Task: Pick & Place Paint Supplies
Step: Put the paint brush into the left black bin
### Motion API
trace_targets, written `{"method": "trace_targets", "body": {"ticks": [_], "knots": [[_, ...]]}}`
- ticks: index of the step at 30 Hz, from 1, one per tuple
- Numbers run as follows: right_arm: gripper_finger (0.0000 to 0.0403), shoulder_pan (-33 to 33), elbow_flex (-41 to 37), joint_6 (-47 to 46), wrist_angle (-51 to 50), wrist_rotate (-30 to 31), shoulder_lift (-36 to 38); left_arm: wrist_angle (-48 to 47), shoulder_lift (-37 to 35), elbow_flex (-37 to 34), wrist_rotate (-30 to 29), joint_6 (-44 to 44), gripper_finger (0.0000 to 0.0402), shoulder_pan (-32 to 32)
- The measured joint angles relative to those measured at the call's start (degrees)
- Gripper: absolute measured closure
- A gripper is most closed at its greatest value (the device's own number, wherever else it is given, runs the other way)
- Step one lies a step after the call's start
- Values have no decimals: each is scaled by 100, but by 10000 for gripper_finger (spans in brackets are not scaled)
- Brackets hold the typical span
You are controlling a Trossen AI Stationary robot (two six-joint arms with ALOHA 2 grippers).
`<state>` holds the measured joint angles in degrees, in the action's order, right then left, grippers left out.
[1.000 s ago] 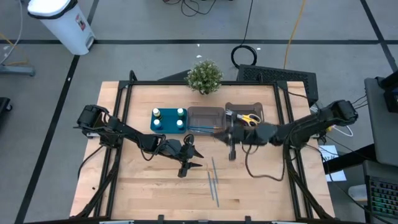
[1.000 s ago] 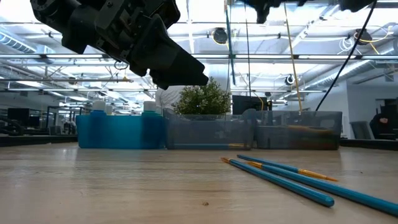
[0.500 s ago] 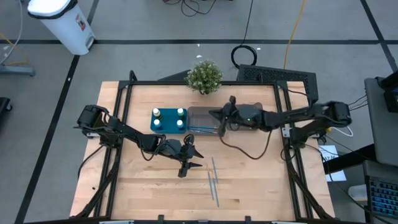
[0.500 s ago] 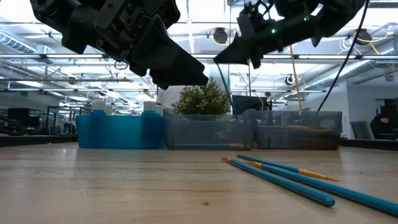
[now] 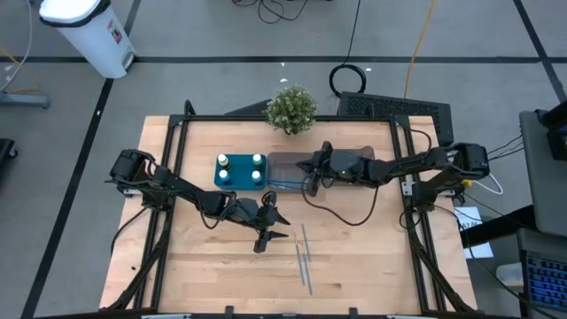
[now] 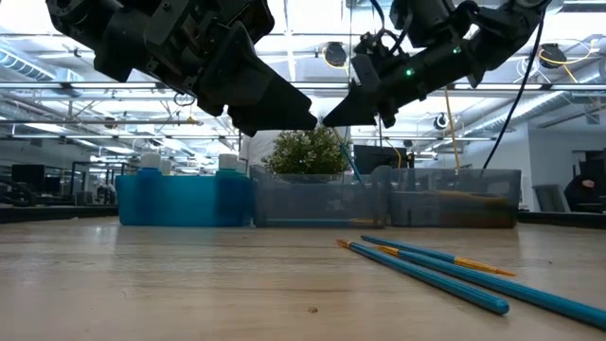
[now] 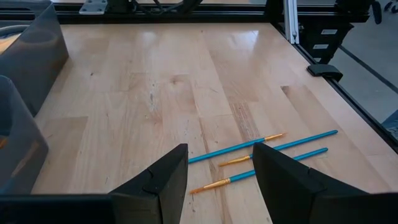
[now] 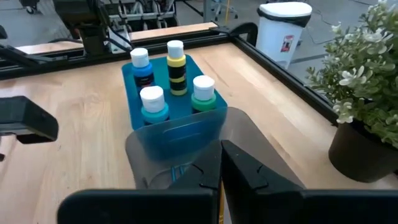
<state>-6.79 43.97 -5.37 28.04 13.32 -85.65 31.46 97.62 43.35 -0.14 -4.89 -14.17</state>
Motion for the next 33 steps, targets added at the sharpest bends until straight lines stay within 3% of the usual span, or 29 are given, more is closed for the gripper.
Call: {"method": "trace_targets", "body": {"ticks": [13,24,33], "knots": [[389,0,0,56,48,2,-43,0,0,0,0,0,215,0],[255,45,0,-22,443,-29,-43,0,0,0,0,-2,215,0],[204,651,1,75,1140,-1409,-41,-1,0,0,0,-2,215,0]]}}
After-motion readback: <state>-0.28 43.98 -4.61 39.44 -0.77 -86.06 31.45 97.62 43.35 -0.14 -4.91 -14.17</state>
